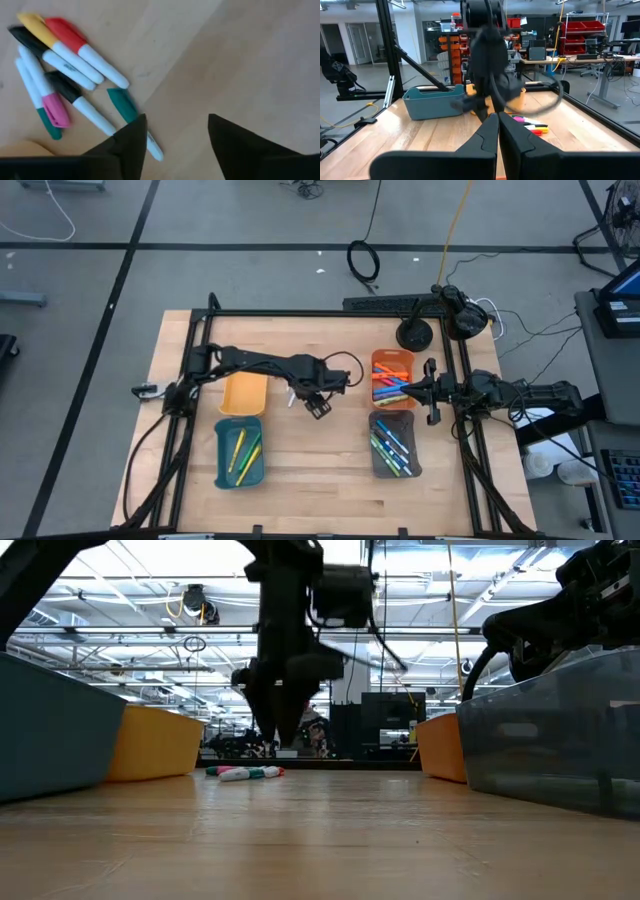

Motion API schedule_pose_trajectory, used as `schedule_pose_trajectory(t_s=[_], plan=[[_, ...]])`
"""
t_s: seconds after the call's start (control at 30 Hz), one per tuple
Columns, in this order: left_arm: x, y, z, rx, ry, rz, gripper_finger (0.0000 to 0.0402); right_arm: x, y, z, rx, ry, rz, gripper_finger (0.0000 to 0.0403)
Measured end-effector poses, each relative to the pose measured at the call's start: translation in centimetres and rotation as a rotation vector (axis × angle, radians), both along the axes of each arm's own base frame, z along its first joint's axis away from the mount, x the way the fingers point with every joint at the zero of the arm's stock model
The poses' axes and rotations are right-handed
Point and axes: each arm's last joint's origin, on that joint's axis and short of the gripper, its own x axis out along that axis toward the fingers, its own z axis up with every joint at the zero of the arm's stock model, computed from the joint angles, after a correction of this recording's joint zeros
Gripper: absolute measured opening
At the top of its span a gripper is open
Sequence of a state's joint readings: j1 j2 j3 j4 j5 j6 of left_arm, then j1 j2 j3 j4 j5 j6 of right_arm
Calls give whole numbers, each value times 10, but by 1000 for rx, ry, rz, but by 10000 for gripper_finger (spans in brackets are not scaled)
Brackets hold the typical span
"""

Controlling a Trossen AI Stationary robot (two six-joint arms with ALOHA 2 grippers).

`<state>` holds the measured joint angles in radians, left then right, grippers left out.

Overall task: Pick & Place Markers
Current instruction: Put the bottom dark green mini marker into the yellow bin

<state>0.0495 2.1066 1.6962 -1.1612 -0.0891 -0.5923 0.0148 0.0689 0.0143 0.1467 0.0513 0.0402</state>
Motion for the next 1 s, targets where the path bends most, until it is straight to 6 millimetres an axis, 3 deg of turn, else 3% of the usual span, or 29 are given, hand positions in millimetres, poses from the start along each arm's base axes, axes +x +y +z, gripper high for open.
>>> schedule_pose_trajectory(t_s=[0.13, 0.37, 0.77, 1.0], plan=[[0, 7, -12, -9, 50, 77, 228, 0, 0, 0, 0, 0, 0, 4], [-9, 11, -12, 7, 134, 169, 210, 0, 0, 0, 0, 0, 0, 4], [-20, 14, -43, -52, 153, 189, 199, 0, 0, 0, 0, 0, 0, 4], [-17, 16, -49, -52, 97, 171, 188, 0, 0, 0, 0, 1, 0, 4]])
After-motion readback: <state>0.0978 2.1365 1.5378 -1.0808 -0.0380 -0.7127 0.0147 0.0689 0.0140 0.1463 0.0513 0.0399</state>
